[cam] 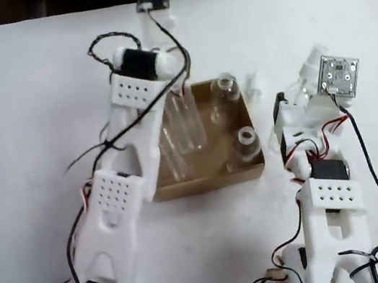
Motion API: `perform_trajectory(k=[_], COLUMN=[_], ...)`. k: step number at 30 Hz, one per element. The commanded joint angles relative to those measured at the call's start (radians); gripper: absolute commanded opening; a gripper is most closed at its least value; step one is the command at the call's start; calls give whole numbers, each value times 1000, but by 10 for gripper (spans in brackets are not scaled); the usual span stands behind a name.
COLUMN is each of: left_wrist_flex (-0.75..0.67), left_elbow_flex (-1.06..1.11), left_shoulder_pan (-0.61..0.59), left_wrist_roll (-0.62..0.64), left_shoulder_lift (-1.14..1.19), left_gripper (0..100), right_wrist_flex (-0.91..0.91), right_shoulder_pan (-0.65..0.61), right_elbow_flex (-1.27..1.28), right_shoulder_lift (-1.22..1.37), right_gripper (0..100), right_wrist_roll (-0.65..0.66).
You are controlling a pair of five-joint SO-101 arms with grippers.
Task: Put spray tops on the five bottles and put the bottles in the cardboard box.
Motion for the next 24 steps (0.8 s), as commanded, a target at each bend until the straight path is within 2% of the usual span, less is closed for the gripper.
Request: perform_trajectory(k=[1,6,13,19,21,24], left_wrist_flex=[-41,-130,-132,-129,-97,-37], left_elbow_flex=[-52,-49,-52,-48,-44,-17], left_shoulder_pan=[-64,-174,-298,-478,-519,-527], left_wrist_roll=[-11,-11,-49,-52,-97,-239], left_shoulder_lift=[-173,-229,-300,-346,-331,-251], left_gripper=[21,21,22,24,24,24], right_wrist_flex=[-25,-25,-25,-25,-25,-25], right_shoulder_pan=[-5,-5,-8,-7,-7,-4], right_elbow_flex=[-6,-6,-6,-6,-6,-6], right_shoulder_lift=[-24,-24,-24,-24,-24,-24], right_gripper=[18,18,18,18,18,18], right_wrist_roll=[15,15,15,15,15,15])
